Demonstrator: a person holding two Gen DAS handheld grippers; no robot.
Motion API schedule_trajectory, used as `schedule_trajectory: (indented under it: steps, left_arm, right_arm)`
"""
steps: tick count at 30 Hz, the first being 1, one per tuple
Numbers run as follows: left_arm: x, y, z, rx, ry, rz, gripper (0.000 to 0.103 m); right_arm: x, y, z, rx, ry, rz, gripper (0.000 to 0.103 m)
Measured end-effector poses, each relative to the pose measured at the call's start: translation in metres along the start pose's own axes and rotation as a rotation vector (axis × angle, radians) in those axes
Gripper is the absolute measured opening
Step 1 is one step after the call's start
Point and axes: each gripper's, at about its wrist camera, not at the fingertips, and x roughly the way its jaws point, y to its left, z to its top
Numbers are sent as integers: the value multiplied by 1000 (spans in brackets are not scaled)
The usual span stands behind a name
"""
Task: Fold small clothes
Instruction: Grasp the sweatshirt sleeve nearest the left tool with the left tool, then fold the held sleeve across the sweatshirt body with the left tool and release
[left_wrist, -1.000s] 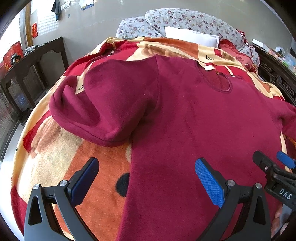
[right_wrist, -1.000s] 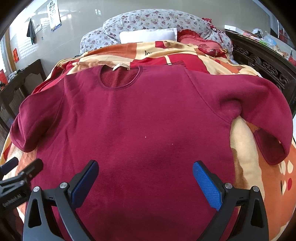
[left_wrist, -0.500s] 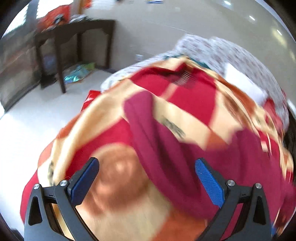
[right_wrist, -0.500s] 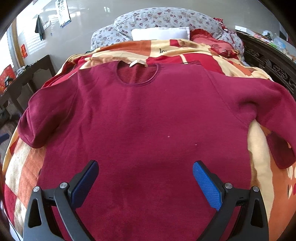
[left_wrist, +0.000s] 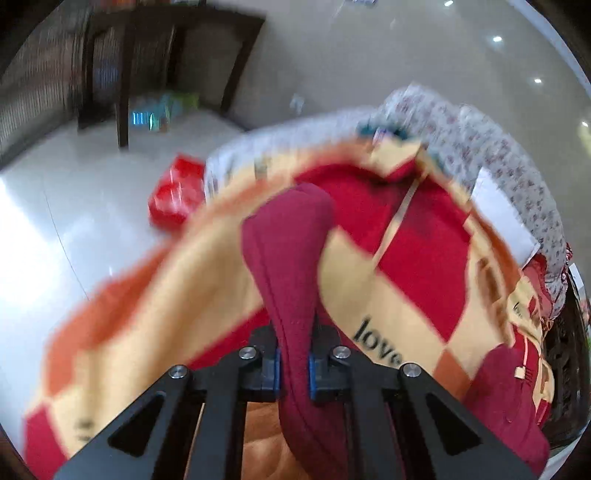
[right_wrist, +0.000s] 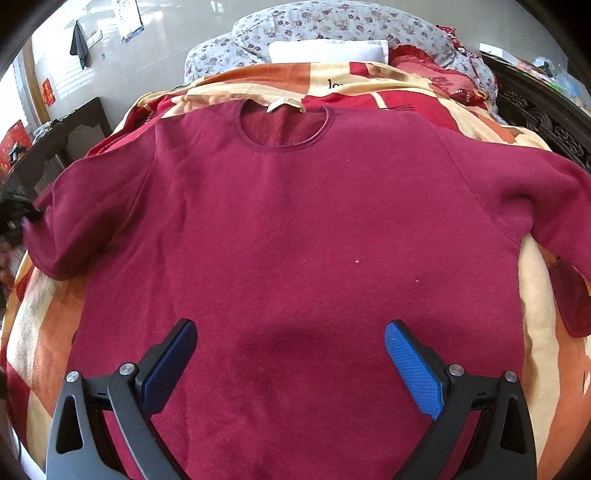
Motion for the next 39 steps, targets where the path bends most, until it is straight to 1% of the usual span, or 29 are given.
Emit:
schedule_trajectory:
  steps: [2, 4, 6, 7, 9, 11, 14, 15, 17, 20, 21, 22, 23, 24, 26, 27, 28, 29, 30, 32, 33, 35, 37, 38, 39]
  left_arm:
    - [-42, -7, 9, 34, -86, 1, 9]
    - [-79, -24, 11, 78, -133, -42, 9]
    - [-110, -50, 8, 134, -163, -113, 9]
    - [-125, -67, 2, 172, -175, -153, 9]
    - [-150, -106, -17, 257, -181, -250, 9]
    - [-162, -150, -41, 339, -166, -342, 9]
    - [-160, -214, -82, 433, -135, -435, 9]
    - [-154, -231, -97, 458, -122, -447, 9]
    - [-129, -268, -134, 506, -79, -460, 9]
    - [-86, -305, -190, 566, -48, -465, 10]
    - [-69, -314, -209, 573, -8, -480, 16]
    - [-55, -319, -218, 584, 29, -497, 21]
    - [-44, -325, -229, 598, 68, -518, 32]
    - [-37, -330, -233, 606, 86, -531, 41]
    - [-41, -328, -238, 632, 114, -557, 48]
    - [-49, -322, -236, 654, 110, -566, 52]
    - [-56, -316, -231, 669, 95, -561, 55]
    - [-69, -304, -224, 693, 59, -537, 66]
    - [-77, -293, -217, 702, 26, -517, 80]
    - [-88, -266, -201, 700, -53, -459, 90]
    - [-91, -250, -191, 698, -89, -421, 91]
    - [-86, -224, -175, 709, -127, -320, 91]
    - [-70, -202, -162, 711, -121, -219, 91]
    - [-60, -193, -158, 704, -102, -186, 91]
    - [-51, -184, -154, 688, -80, -166, 91]
  right_arm:
    - [1, 0, 0, -4, 1, 11, 103]
    - [-1, -3, 1, 13, -6, 33, 103]
    - [-8, -9, 3, 44, -26, 51, 103]
    - [-13, -15, 4, 65, -40, 62, 103]
    - [-21, -24, 8, 88, -56, 72, 103]
    - [-30, -35, 12, 97, -75, 70, 103]
    - [-46, -60, 18, 125, -112, 42, 103]
    - [-50, -72, 19, 145, -121, 35, 103]
    - [-55, -96, 18, 200, -126, 21, 103]
    - [-59, -132, 15, 303, -89, 23, 103]
    - [-61, -143, 13, 333, -74, 34, 103]
    - [-66, -152, 11, 356, -67, 49, 103]
    - [-71, -160, 10, 368, -68, 59, 103]
    - [-76, -165, 10, 370, -73, 48, 103]
    - [-85, -175, 13, 368, -93, 14, 103]
    - [-87, -178, 16, 362, -99, 13, 103]
    - [-87, -179, 19, 355, -102, 14, 103]
    - [-84, -179, 24, 346, -101, 19, 103]
    - [-81, -178, 29, 335, -100, 27, 103]
    - [-69, -172, 38, 297, -94, 41, 103]
    - [-64, -167, 44, 275, -88, 41, 103]
    - [-52, -157, 55, 221, -100, 22, 103]
    - [-39, -149, 66, 178, -108, -2, 103]
    - [-28, -144, 73, 147, -104, -7, 103]
    - [-18, -138, 79, 108, -98, -6, 101]
